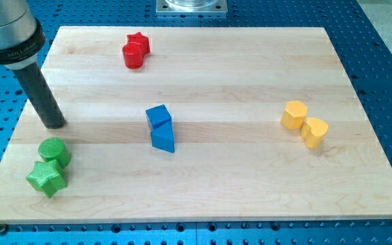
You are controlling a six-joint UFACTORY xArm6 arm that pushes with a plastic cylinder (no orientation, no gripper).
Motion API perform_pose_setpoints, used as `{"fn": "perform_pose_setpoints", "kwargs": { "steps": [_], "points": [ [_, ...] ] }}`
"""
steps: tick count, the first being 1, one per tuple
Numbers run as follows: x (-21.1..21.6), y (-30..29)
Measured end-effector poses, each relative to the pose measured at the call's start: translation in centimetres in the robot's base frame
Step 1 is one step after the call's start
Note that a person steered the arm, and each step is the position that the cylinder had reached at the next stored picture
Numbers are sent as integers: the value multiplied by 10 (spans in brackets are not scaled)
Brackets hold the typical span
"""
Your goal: Move your arm on top of the green circle
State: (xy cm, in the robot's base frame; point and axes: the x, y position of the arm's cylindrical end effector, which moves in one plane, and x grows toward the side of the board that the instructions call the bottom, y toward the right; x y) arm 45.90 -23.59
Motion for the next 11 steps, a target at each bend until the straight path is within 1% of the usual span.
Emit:
{"fn": "perform_pose_setpoints", "kwargs": {
  "steps": [2, 5, 8, 10, 11],
  "points": [
    [-9, -3],
    [-11, -4],
    [-69, -2],
    [-126, -2],
    [-116, -2]
  ]
}}
